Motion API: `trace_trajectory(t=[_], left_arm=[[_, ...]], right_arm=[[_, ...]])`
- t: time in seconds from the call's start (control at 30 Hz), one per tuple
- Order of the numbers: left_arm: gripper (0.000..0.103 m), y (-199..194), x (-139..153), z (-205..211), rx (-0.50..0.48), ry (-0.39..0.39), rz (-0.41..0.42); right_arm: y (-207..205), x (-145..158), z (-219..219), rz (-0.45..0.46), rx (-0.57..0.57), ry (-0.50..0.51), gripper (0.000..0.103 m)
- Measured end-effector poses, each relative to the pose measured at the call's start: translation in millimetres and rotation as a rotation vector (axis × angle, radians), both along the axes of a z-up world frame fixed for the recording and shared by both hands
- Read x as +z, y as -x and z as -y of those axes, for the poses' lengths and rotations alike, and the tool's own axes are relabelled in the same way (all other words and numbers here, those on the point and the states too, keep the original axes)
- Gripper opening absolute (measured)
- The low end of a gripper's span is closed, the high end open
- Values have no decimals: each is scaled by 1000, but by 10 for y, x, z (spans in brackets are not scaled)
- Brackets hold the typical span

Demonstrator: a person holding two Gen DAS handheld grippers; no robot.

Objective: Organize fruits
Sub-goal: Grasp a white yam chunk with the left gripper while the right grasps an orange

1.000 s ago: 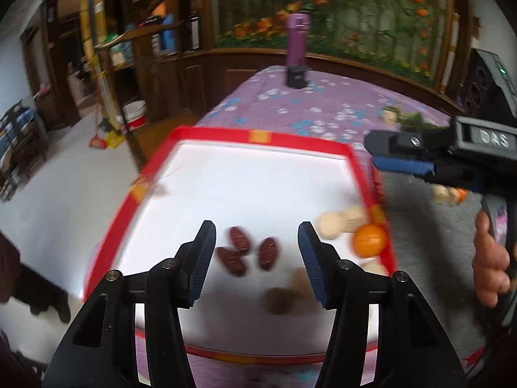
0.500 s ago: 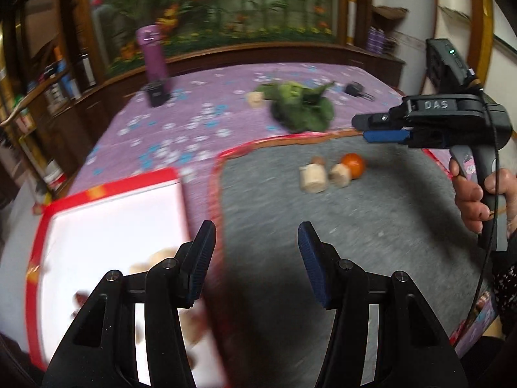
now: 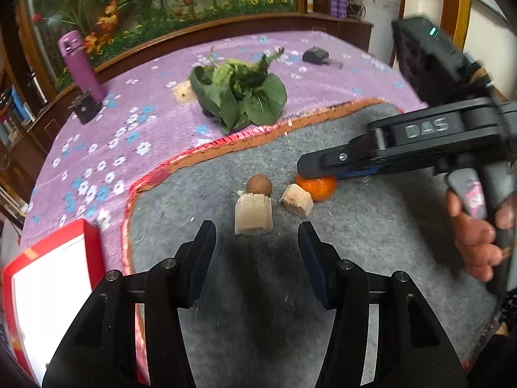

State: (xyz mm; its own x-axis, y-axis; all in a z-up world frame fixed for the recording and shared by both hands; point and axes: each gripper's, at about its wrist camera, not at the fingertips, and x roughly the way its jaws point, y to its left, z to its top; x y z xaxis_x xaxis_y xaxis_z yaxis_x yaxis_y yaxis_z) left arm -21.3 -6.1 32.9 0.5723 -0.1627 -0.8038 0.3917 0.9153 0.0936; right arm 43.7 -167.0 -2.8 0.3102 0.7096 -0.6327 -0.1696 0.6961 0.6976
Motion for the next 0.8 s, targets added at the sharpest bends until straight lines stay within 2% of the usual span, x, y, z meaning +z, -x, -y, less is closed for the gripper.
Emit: trace_trajectory(t=[0.27,0.33,0.4,0.47,0.53,0.63,0.8], left_arm=[[53,-181,-203,72,-31,-61,-37],[53,-219,-213,71,-27,-51,-38],[53,-254,-217,60,-21,-39,-39],[49,-269,-220,41,-15,-24,-38],[39,-285,-215,36,-4,-25,-32],[28,-285,-182,14,20,-13,-18],[27,-174,-138,3,31,5,11]], right_arm=[[39,4,-72,2,39,21,43],[64,26,-92,16,60,56,36],[66,23,-93,16,57,68,35],[47,1,-15,-16,48,26,35],[44,-4,47,-24,37,0,35],[69,53,105,-2,18,-8,35],[71,77,167,7,-11,-6,35]])
